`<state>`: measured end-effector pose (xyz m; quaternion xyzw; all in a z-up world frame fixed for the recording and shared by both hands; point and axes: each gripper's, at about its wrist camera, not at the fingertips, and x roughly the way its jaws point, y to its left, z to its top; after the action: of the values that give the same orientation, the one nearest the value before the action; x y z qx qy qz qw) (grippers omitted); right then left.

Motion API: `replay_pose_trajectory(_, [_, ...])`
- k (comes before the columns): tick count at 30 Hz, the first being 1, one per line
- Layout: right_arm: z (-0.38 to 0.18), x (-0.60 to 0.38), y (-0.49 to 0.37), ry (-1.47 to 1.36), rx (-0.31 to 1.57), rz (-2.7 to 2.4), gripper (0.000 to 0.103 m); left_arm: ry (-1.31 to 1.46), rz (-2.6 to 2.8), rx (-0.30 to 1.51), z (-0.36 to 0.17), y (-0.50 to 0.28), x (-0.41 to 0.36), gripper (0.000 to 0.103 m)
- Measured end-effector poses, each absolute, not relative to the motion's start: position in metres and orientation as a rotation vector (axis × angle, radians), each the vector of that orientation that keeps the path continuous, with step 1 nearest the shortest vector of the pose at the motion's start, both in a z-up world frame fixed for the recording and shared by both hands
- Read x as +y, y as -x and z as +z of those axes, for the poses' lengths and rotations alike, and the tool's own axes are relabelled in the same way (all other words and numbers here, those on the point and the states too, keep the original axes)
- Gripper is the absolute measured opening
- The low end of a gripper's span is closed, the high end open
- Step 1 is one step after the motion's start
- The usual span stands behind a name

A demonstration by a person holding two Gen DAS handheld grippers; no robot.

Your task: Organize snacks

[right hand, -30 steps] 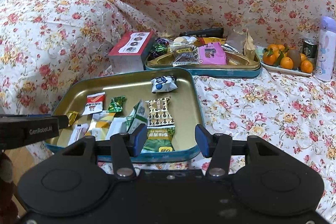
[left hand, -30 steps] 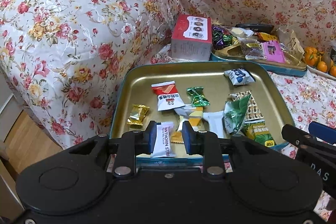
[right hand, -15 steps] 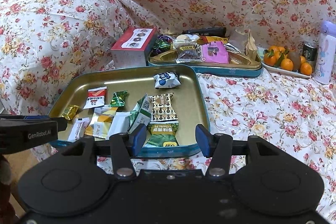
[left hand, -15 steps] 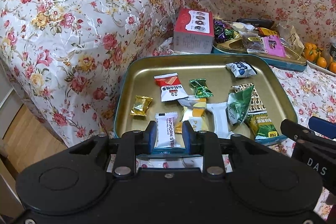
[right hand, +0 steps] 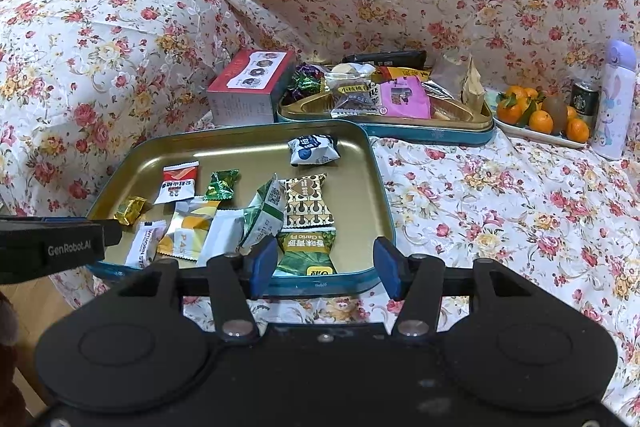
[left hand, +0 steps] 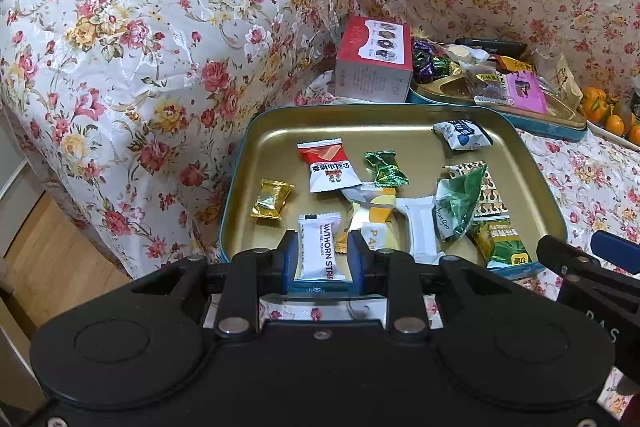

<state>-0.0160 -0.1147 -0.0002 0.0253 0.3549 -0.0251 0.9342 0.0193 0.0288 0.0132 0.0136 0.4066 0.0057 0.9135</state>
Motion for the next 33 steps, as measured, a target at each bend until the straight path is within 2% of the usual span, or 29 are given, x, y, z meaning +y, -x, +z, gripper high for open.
replay_pose_trajectory(33, [-0.0009,-0.1125,0.0164,-0.042,0.742,-0.035,0.057,-0.023,0.002,0.843,0.0141,-0.0189,0.0285,0.037])
